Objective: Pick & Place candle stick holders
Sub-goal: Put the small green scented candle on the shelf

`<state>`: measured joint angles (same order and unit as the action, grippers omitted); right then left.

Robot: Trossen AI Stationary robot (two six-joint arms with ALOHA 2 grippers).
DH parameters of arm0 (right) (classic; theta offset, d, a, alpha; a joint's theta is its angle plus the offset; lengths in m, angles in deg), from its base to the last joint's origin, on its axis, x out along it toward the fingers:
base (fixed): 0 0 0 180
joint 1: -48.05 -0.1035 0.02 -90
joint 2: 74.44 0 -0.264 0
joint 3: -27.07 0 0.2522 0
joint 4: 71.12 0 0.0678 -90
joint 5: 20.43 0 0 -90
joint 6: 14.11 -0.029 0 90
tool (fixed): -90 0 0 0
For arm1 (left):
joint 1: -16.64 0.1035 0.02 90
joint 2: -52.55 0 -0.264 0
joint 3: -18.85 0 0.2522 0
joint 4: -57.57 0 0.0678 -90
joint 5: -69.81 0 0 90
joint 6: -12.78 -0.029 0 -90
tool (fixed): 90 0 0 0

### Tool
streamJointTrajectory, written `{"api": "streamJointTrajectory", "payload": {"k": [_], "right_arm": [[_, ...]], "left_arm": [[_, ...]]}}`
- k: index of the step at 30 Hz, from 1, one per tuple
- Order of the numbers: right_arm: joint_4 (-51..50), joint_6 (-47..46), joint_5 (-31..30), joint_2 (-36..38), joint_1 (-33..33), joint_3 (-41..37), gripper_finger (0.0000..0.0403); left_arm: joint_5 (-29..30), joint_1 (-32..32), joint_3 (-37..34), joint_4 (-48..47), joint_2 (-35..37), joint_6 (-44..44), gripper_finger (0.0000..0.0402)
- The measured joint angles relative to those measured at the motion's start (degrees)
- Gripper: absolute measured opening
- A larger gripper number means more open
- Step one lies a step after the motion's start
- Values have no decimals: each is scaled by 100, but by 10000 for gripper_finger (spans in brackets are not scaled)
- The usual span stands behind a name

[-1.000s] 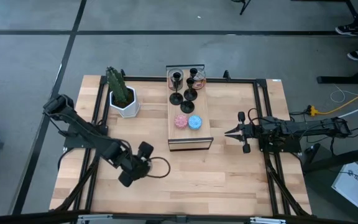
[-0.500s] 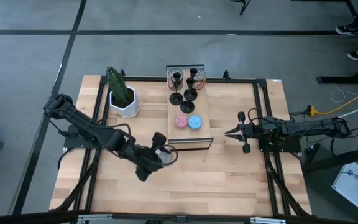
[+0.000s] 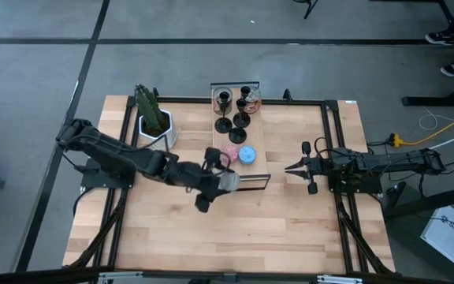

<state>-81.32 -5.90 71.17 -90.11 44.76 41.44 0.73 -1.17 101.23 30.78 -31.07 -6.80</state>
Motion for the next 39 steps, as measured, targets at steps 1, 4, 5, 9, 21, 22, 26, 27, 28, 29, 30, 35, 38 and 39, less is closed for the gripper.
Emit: {"api": "streamJointTrajectory", "payload": {"k": [1, 4, 5, 9, 21, 22, 26, 27, 28, 29, 30, 35, 38, 39], "right_arm": [[0, 0, 0, 2, 0, 0, 45], [1, 0, 0, 0, -2, 0, 45], [1, 0, 0, 1, -2, 0, 45], [1, 0, -4, -1, -2, 0, 45], [1, 0, -2, -1, -2, 0, 45], [1, 0, -2, 0, -2, 0, 45], [1, 0, -2, 0, -2, 0, 45], [1, 0, -2, -1, -2, 0, 45], [1, 0, -2, -1, -2, 0, 45], [1, 0, -2, -1, -2, 0, 45], [1, 0, -2, -1, -2, 0, 45], [1, 0, 2, 1, -2, 0, 45], [-1, 0, 2, -1, -2, 0, 45], [-1, 0, 2, -1, -2, 0, 45]], "left_arm": [[-4, 79, 2, 45, -28, 62, 287], [-118, 310, 2, 195, -222, 213, 287], [-129, 375, 2, 244, -305, 218, 287], [61, 586, 2, 475, -583, 137, 287], [-109, 1016, 2, 30, -631, 1005, 287], [-109, 1034, 2, -9, -631, 1047, 287], [-217, 1073, 2, -91, -631, 1089, 287], [-339, 1089, 2, -115, -631, 1091, 287], [-446, 1101, 2, -157, -631, 1098, 287], [-546, 1123, 4, -175, -646, 1103, 287], [-632, 1141, 17, -182, -676, 1119, 287], [-678, 1170, 22, -154, -708, 1129, 288], [-690, 1165, 22, -160, -709, 1112, 290], [-688, 1162, 22, -173, -710, 1109, 292]]}}
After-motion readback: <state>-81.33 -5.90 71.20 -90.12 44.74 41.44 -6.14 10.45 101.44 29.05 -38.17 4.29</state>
